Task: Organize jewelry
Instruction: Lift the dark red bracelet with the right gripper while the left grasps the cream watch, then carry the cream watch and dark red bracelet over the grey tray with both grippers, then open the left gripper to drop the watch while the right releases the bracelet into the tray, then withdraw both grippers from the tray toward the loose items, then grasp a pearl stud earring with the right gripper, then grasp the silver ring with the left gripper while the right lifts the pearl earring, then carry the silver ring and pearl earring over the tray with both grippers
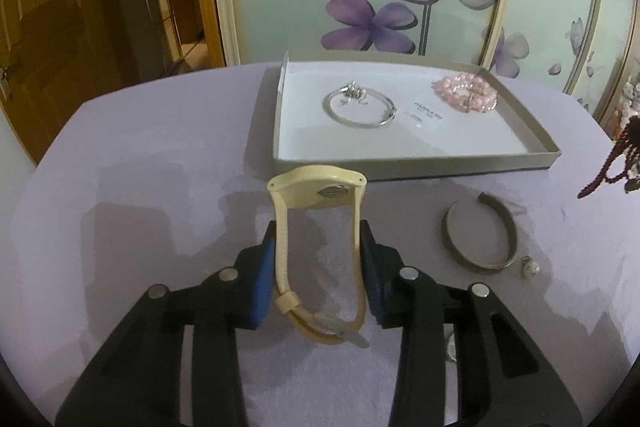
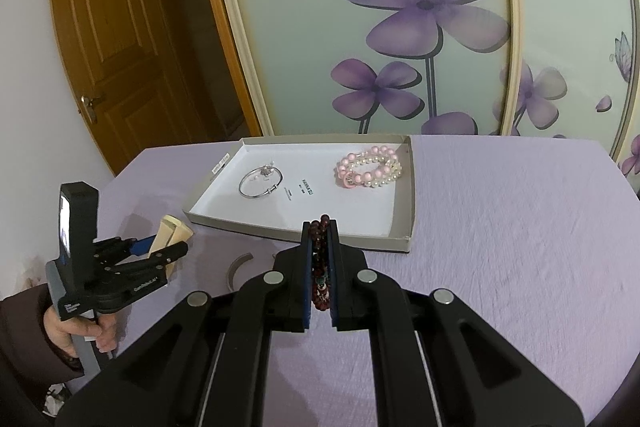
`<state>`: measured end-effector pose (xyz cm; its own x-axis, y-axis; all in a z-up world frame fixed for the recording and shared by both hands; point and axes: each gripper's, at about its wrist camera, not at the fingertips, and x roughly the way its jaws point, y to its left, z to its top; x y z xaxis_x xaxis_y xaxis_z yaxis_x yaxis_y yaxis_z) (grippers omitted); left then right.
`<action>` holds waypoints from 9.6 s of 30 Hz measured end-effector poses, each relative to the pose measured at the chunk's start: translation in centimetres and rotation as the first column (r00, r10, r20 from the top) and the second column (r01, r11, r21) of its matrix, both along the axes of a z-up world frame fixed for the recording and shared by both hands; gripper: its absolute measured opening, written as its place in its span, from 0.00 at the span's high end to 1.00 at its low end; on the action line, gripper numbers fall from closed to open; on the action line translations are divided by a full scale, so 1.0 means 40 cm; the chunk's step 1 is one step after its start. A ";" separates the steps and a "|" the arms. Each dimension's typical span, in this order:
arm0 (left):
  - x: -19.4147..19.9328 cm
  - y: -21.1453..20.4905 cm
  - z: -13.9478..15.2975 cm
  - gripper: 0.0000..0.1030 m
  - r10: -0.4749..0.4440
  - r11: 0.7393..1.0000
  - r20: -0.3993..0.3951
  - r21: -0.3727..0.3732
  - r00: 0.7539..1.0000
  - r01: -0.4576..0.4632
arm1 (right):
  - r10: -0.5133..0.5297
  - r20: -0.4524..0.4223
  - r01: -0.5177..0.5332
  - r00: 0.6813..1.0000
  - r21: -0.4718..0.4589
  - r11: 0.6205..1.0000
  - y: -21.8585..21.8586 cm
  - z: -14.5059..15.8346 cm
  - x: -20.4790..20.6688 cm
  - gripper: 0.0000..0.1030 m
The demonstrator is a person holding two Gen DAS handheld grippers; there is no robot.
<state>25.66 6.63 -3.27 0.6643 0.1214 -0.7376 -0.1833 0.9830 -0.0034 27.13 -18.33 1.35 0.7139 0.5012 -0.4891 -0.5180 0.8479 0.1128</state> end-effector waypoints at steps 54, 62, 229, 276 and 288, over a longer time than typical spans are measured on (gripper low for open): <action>0.246 -0.039 0.149 0.63 -0.047 0.998 0.155 0.056 0.987 0.038 | 0.018 0.016 -0.019 1.000 0.064 0.998 0.029 0.034 0.106 0.94; 0.316 -0.032 0.121 0.63 -0.040 0.999 0.132 0.039 0.990 0.035 | 0.044 0.018 -0.045 0.999 0.068 0.997 0.068 0.048 0.156 0.94; -0.100 -0.221 -0.059 0.79 -0.114 0.993 -0.068 0.017 0.991 0.115 | -0.044 -0.109 0.033 0.993 -0.101 0.994 -0.005 -0.170 -0.144 0.85; 0.337 -0.035 0.104 0.79 -0.023 0.999 0.124 0.049 0.992 0.017 | -0.036 -0.010 0.036 0.999 -0.027 0.999 0.156 -0.040 0.222 0.85; 0.372 -0.018 0.090 0.79 -0.018 0.999 0.120 0.049 0.993 0.013 | -0.065 -0.044 0.064 0.997 -0.026 0.998 0.171 -0.074 0.302 0.85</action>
<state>40.53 5.91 0.34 0.7501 0.1438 -0.6456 -0.1692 0.9853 0.0228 39.21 -11.48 -1.63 0.7211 0.4426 -0.5330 -0.4571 0.8821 0.1140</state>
